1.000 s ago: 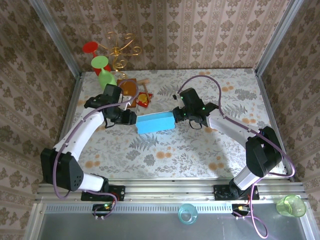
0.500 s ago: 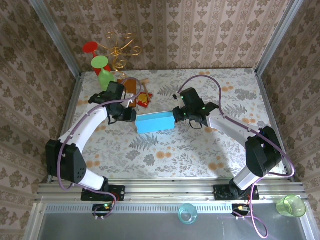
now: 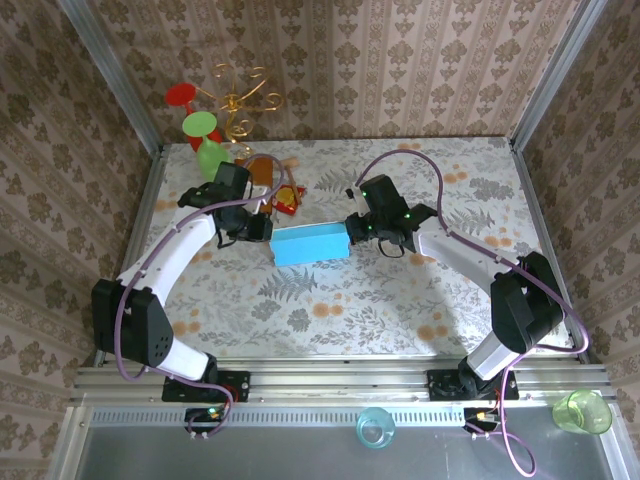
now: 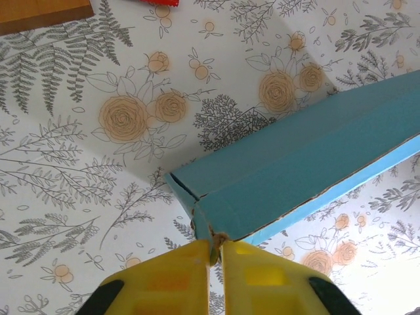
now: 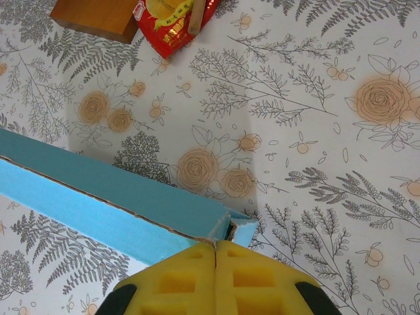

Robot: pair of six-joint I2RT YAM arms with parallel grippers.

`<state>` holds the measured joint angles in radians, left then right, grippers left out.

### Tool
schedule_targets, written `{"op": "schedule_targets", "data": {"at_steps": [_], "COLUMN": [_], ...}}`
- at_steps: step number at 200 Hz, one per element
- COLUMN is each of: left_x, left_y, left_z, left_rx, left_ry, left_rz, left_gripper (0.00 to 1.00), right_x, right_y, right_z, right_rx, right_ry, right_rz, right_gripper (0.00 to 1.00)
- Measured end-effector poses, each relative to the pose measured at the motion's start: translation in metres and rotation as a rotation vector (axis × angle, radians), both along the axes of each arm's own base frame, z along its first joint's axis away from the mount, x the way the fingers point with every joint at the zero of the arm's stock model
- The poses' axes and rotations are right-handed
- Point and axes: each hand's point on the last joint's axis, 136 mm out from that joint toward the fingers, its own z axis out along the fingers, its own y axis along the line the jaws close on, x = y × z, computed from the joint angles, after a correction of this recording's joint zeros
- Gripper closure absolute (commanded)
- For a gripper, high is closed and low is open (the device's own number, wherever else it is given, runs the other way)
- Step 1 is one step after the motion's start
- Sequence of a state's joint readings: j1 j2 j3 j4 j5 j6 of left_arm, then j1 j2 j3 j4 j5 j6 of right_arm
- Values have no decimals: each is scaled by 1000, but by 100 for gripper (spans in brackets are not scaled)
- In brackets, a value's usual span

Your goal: Fold the paper box

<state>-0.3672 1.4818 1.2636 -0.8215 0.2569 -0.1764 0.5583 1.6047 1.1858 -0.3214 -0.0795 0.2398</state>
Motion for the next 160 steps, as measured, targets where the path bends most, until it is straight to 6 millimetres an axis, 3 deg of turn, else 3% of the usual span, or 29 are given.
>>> {"op": "schedule_targets", "data": {"at_steps": [160], "left_x": [-3], "left_y": [-3], "left_z": [5], "left_rx": [-13], "left_ry": [70], "left_rz": [53], "left_gripper": [100], "right_x": [3], "right_y": [0], "right_z": [0], "right_rx": [-10], "right_ry": [23], "right_rz": [-2], "right_gripper": [100]}}
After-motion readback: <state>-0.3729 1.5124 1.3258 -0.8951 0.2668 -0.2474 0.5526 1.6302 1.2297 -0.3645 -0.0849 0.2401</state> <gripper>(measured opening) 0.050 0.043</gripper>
